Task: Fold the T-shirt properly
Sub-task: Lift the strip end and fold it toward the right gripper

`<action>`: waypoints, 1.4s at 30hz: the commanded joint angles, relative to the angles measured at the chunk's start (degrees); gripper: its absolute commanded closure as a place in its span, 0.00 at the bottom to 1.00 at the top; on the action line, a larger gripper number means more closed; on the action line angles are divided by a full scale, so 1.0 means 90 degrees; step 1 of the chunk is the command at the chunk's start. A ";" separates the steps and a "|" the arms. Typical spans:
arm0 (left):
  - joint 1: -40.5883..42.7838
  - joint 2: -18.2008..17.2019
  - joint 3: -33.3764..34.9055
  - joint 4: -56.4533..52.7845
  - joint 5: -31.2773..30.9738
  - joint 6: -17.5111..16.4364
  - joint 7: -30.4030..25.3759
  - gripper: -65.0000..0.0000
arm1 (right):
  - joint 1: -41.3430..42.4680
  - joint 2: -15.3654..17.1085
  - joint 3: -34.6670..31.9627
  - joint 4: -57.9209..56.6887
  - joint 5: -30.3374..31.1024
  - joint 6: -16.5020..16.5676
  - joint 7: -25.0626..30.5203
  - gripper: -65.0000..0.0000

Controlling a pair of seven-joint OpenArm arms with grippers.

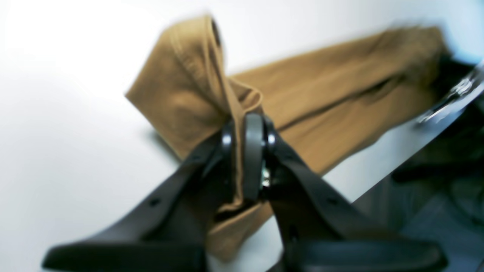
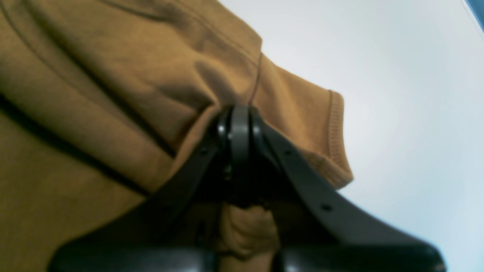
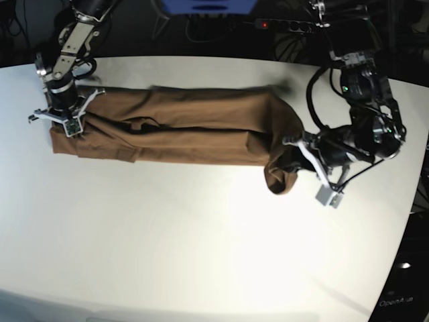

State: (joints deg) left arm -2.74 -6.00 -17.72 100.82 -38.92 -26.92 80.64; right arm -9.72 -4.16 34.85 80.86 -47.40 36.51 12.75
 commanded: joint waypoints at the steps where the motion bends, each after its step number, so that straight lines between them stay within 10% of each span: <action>1: -0.0091 0.0027 0.0186 0.0242 -0.0164 0.0134 -0.0071 0.95 | -0.0117 -0.0060 -0.0009 -0.0139 -0.0492 0.0388 -0.0719 1.00; 19: -0.0179 0.0222 0.2686 0.0290 -0.0086 0.2312 -0.0071 0.95 | -0.0117 -0.0060 -0.0009 -0.0139 -0.0492 0.0388 -0.0709 1.00; 42: -0.0462 0.0779 0.3311 -0.1380 -0.0086 0.2351 -0.1336 0.95 | -0.0166 -0.0060 -0.0009 -0.0139 -0.0492 0.0388 -0.0699 1.00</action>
State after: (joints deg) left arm -5.28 0.49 12.19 87.44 -38.37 -5.67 69.60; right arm -10.04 -4.16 34.85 80.86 -47.27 36.53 13.61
